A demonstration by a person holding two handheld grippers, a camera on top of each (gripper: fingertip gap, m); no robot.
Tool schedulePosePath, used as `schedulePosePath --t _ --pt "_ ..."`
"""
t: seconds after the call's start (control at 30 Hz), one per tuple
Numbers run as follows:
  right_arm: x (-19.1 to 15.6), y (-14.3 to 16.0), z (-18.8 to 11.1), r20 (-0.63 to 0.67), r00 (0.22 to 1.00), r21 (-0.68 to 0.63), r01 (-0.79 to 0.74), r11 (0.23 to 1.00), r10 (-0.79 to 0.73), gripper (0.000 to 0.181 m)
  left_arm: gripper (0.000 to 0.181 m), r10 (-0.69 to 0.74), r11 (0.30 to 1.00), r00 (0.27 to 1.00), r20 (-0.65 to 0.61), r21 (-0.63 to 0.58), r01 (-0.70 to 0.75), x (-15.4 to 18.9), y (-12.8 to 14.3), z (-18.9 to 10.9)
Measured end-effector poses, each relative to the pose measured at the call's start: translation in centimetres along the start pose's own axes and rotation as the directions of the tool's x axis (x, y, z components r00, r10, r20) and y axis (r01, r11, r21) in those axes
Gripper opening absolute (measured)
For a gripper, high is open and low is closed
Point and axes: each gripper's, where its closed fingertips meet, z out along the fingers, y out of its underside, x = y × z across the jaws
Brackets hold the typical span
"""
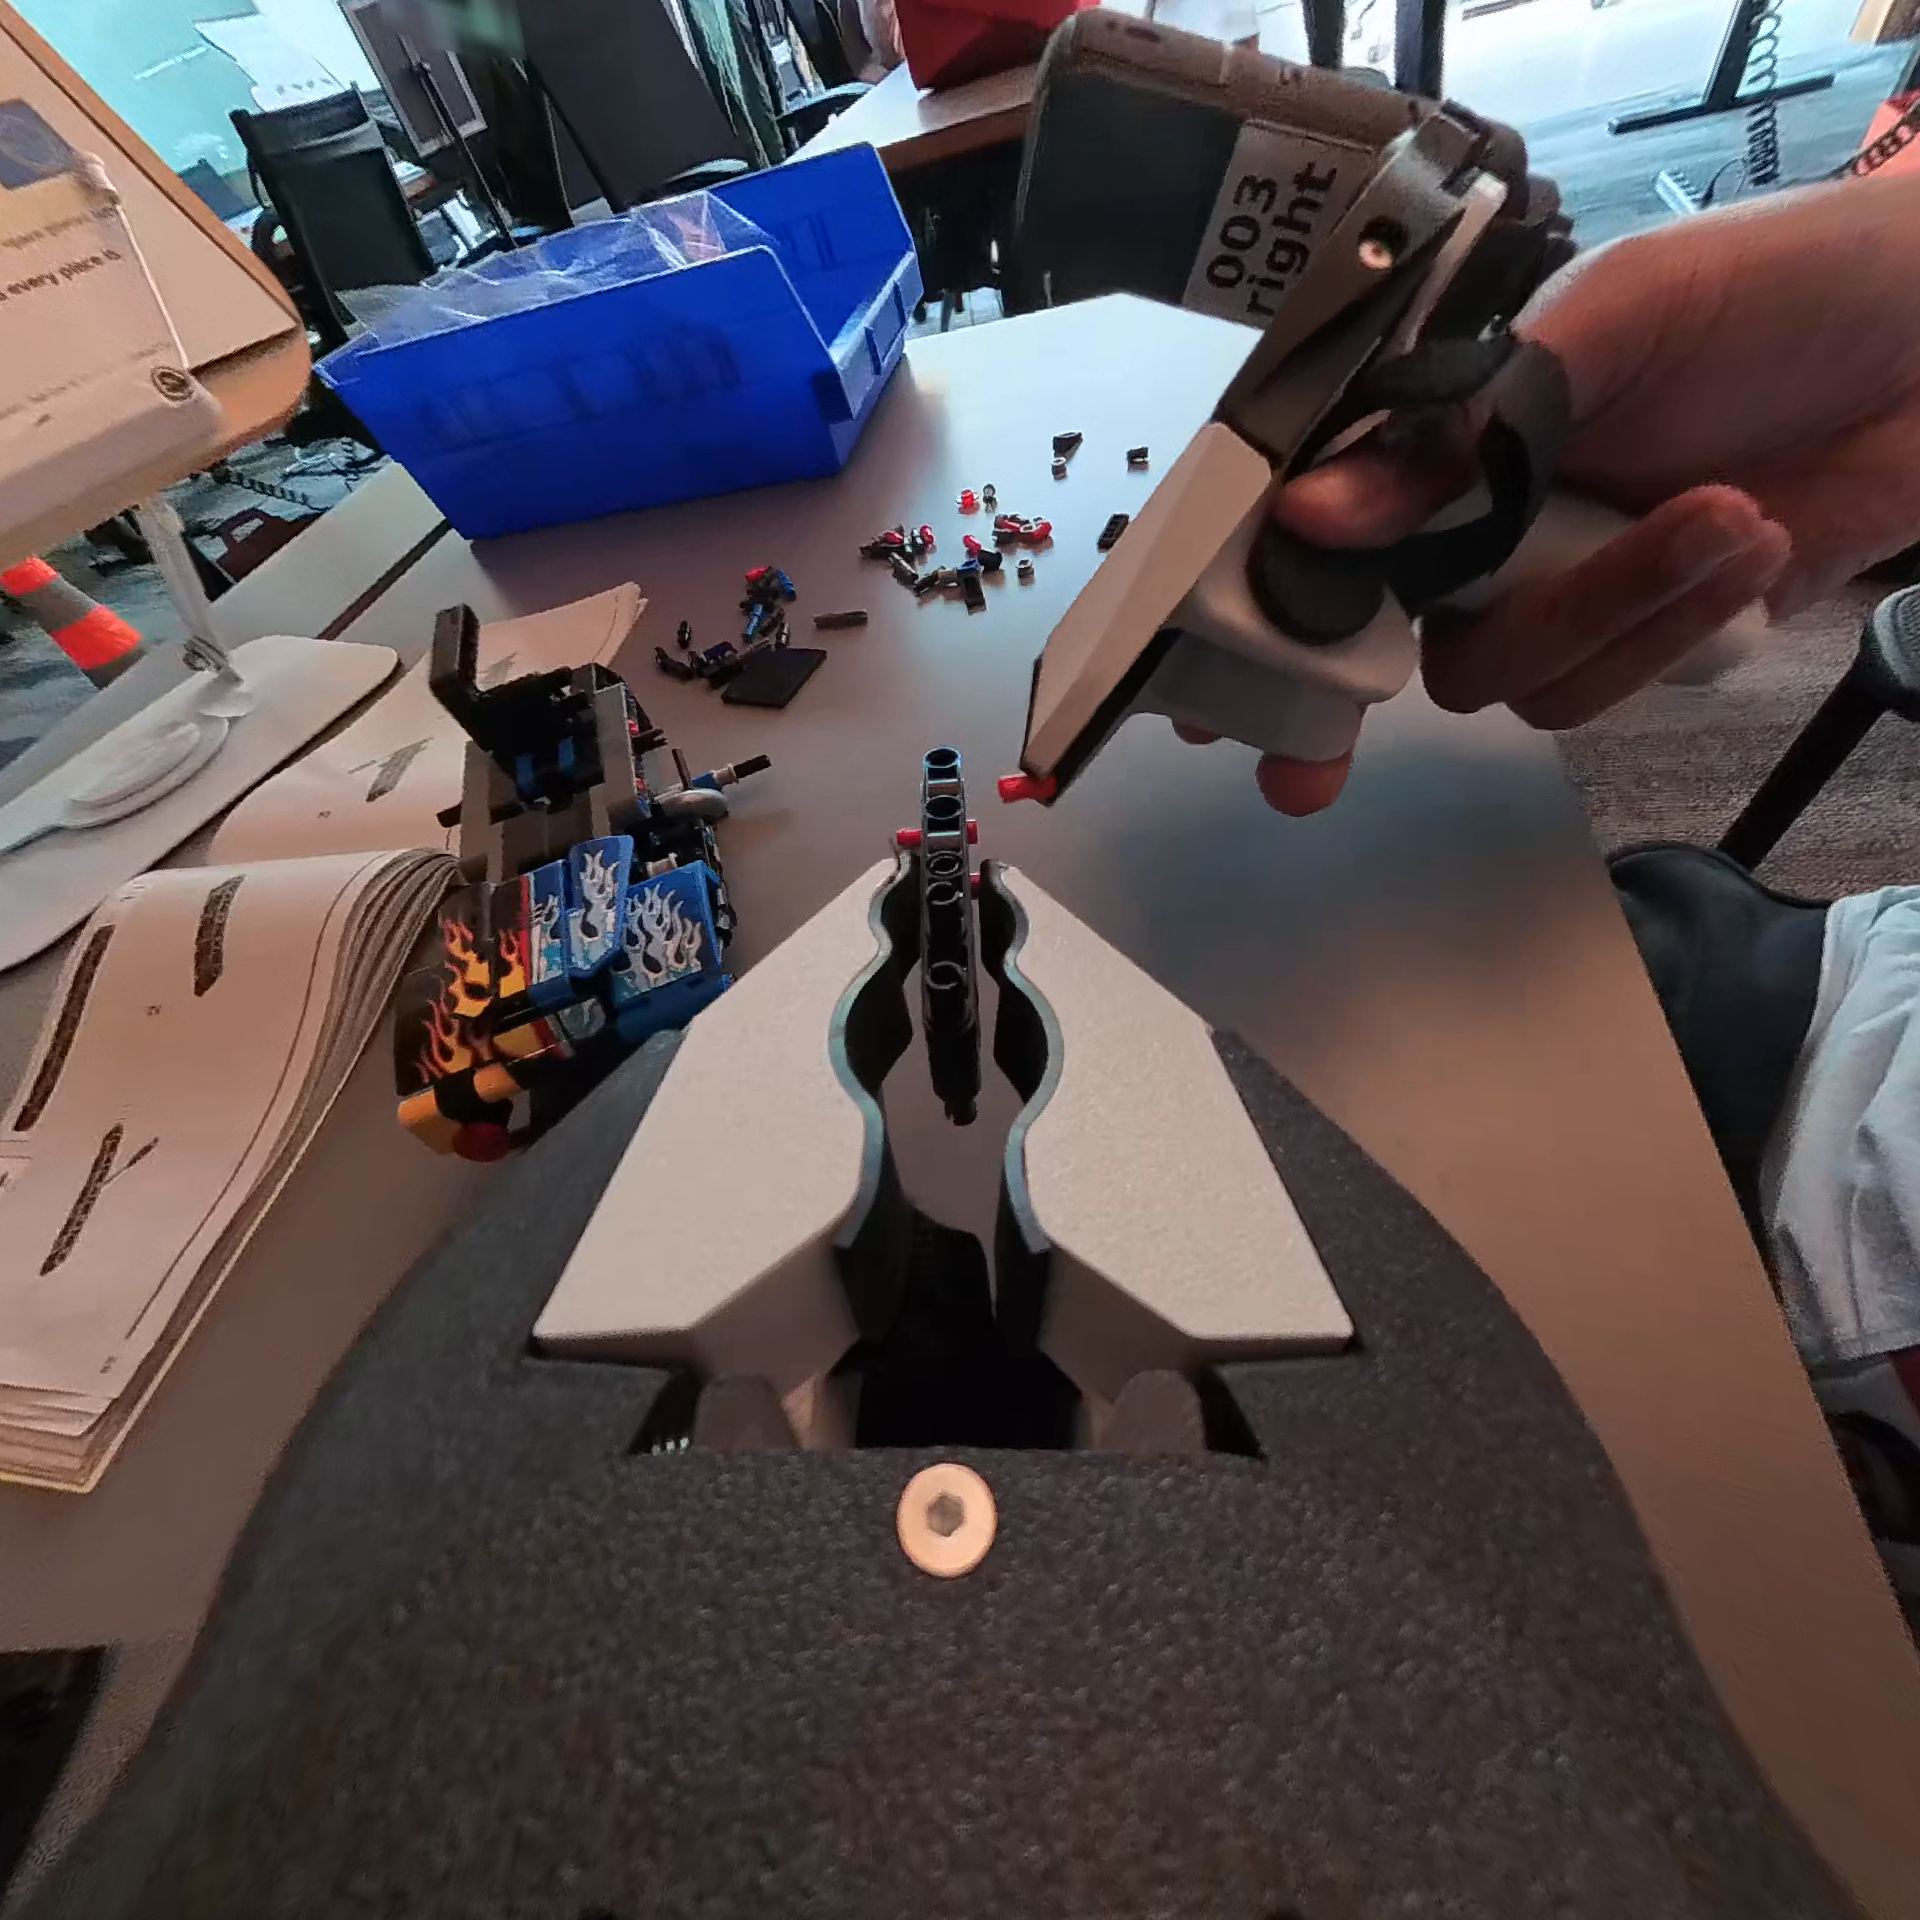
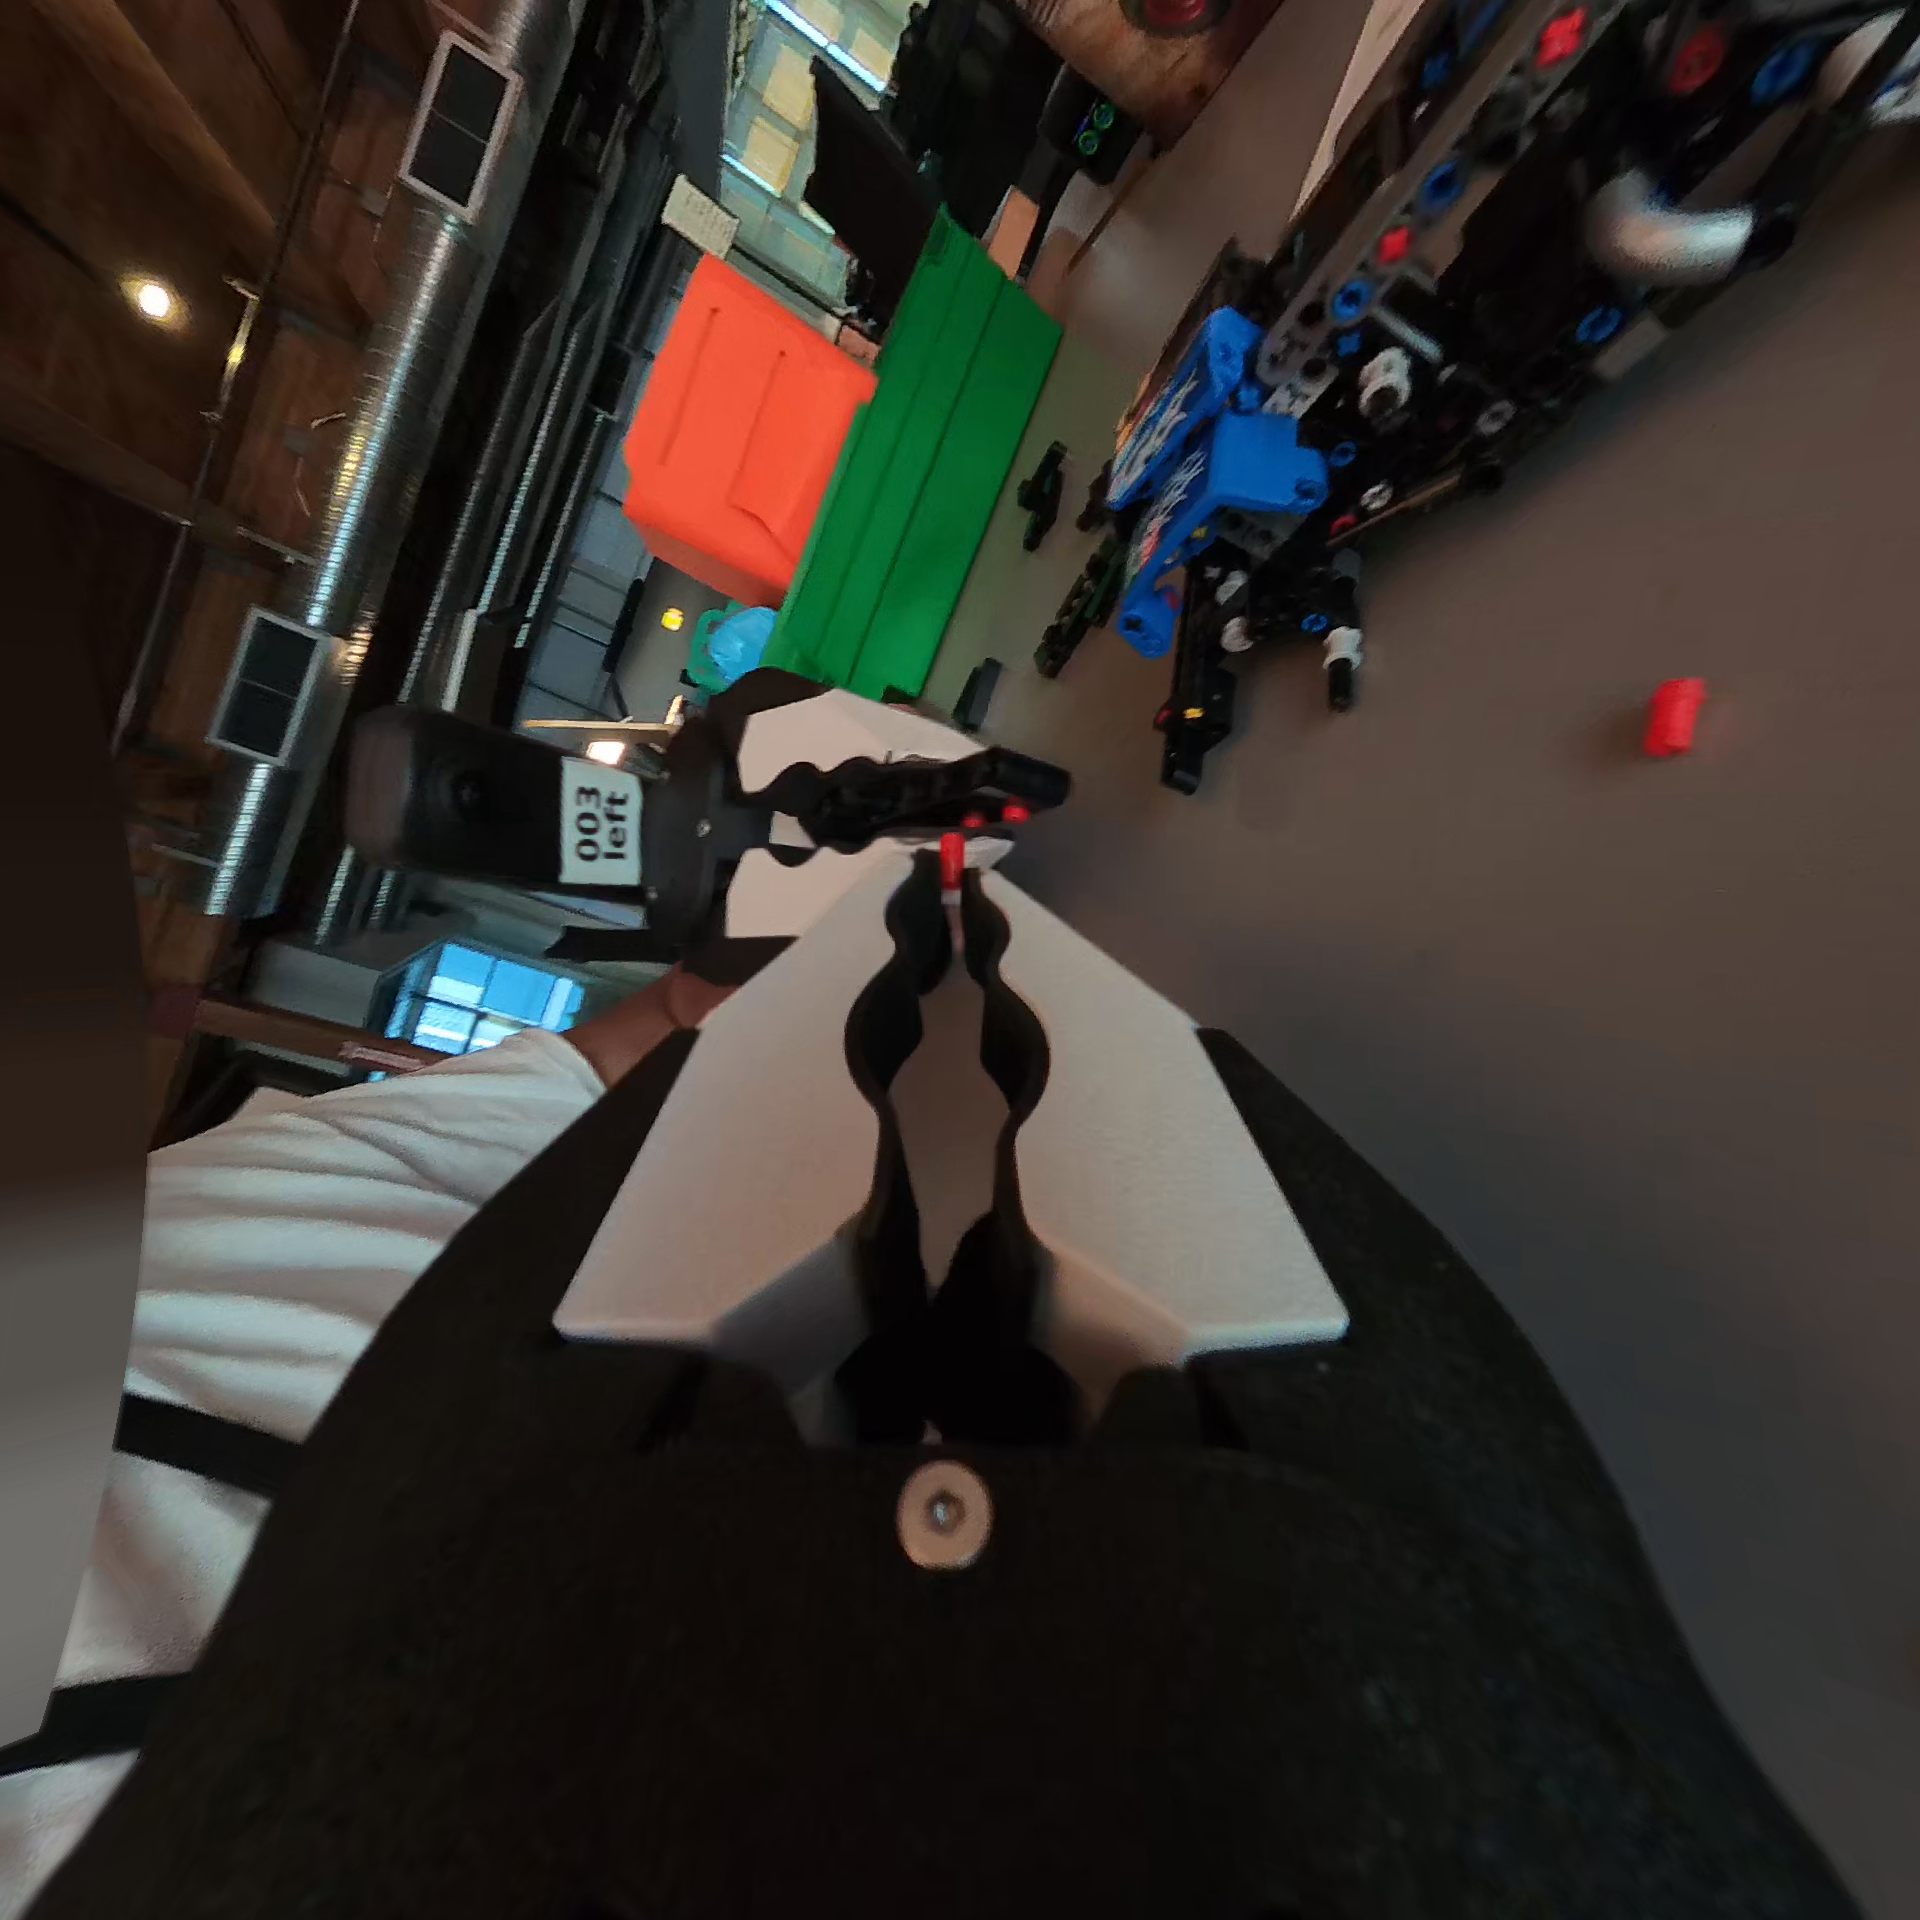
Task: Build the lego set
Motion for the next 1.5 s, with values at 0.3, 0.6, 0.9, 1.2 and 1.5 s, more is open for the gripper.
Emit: schedulePosePath --t 0.3,0.6,0.9,1.2,1.5 --pt "0.5 -0.5 -0.1 -0.010 1.000 0.040 -0.023 0.999 0.024 0.003 0.007 0.001 1.000 1.000 -0.005 0.006 -0.001 0.4 -0.2 0.0" --pt "0.2 -0.5 0.2 0.018 0.998 0.065 -0.059 0.996 0.058 0.002 0.007 0.100 0.995 0.994 0.050 -0.023 -0.099 0.4 -0.1 -0.1" --pt "0.1 -0.5 0.3 -0.052 0.997 0.020 0.062 0.998 -0.061 0.003 0.008 0.145 0.989 0.987 0.063 -0.035 -0.143 0.5 -0.2 -0.2" --pt "0.4 -0.2 0.2 -0.344 0.742 -0.211 0.535 0.818 -0.575 0.003 0.007 0.299 0.953 0.948 0.108 -0.072 -0.293 0.8 -0.4 -0.4" --pt "1.6 1.1 -0.3 -0.364 0.579 -0.422 0.595 0.683 -0.729 0.003 0.008 0.625 0.776 0.774 0.103 -0.191 -0.601 1.6 0.6 -0.2"
